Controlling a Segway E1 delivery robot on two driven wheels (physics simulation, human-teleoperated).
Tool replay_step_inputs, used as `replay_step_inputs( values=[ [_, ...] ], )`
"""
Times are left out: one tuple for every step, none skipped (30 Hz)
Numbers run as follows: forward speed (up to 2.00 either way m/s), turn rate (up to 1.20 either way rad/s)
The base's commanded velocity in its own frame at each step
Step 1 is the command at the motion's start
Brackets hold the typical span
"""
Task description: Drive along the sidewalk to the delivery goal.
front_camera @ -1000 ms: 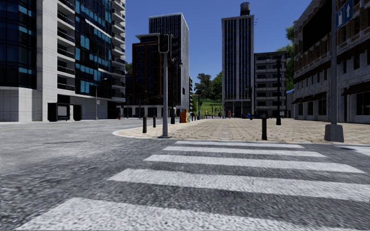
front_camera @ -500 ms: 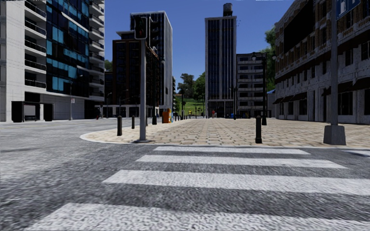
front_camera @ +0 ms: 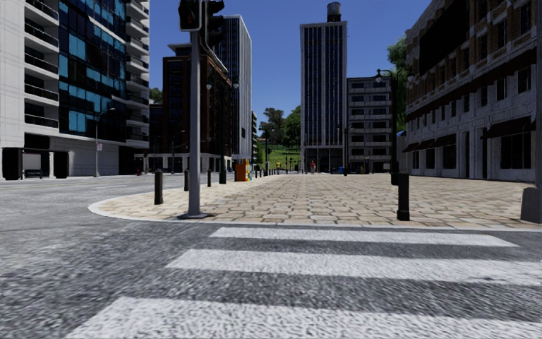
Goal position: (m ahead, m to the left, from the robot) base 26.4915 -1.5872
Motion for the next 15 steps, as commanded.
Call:
replay_step_inputs(
  values=[
    [2.0,0.0],
    [2.0,0.0],
    [2.0,0.0],
    [2.0,0.0],
    [2.0,0.0],
    [2.0,0.0],
    [2.0,0.0],
    [2.0,0.0],
    [2.0,0.0],
    [2.0,0.0],
    [2.0,0.0],
    [2.0,0.0],
    [2.0,0.0],
    [2.0,0.0],
    [2.0,0.0]
  ],
)
